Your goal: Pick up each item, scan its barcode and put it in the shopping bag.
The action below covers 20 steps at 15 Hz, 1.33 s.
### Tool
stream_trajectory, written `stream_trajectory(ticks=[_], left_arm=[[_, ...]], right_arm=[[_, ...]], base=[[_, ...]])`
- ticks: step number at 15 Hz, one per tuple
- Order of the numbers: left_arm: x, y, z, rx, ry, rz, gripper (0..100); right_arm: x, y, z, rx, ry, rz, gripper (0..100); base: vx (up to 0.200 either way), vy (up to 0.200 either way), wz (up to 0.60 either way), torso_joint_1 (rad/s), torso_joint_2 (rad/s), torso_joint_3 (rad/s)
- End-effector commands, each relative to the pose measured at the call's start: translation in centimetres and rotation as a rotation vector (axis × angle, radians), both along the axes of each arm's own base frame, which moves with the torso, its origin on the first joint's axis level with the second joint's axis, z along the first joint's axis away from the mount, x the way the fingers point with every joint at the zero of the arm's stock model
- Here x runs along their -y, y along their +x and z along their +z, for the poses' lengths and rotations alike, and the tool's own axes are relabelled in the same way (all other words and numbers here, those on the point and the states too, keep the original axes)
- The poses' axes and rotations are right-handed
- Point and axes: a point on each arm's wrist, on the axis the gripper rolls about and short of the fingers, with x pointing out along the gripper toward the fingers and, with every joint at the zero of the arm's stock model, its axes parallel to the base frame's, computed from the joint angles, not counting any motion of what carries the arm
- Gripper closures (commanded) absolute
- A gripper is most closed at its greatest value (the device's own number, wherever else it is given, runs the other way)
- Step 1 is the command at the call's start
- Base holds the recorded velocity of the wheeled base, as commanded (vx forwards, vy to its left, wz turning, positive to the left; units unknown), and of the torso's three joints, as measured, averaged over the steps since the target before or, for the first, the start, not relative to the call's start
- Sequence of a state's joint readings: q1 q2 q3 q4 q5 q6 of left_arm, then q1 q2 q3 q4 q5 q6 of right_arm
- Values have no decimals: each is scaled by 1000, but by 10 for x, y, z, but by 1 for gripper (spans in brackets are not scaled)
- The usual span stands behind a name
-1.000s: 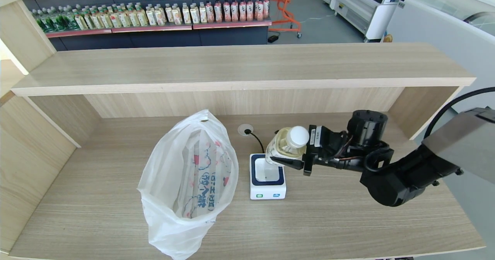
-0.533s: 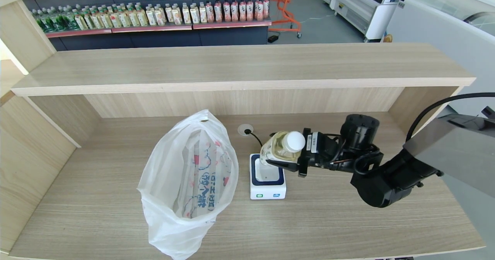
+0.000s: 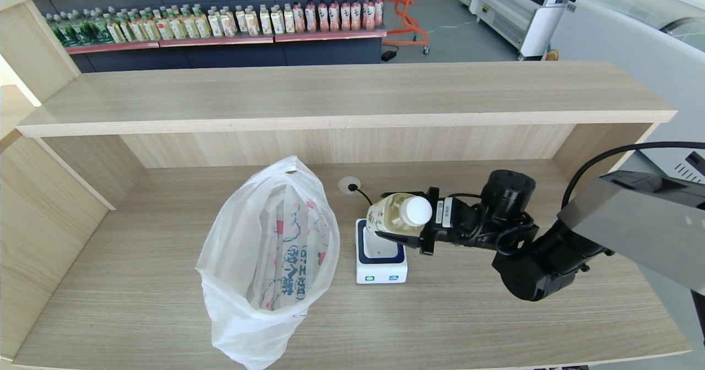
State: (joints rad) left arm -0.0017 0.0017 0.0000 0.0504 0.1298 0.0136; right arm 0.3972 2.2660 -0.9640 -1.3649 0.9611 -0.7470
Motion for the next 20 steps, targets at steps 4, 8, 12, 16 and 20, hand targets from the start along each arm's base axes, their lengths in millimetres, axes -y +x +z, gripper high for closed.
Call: stream_trajectory(ticks=[4, 8, 12, 16, 20], left_arm=[[0, 0, 0, 0, 0, 1, 0], [0, 0, 0, 0, 0, 1, 0], [0, 0, 0, 0, 0, 1, 0], [0, 0, 0, 0, 0, 1, 0], [0, 0, 0, 0, 0, 1, 0]], right_arm=[[-1, -3, -2, -16, -4, -1, 100], [0, -8, -2, -32, -10, -4, 100], [8, -21, 20, -56, 12, -23, 100], [34, -78, 107, -212, 225, -175, 100], [64, -139, 129, -612, 371, -381, 100]], base=[[0, 0, 0, 0, 0, 0], [0, 0, 0, 0, 0, 0], [0, 0, 0, 0, 0, 0], [0, 0, 0, 0, 0, 0], [0, 0, 0, 0, 0, 0]])
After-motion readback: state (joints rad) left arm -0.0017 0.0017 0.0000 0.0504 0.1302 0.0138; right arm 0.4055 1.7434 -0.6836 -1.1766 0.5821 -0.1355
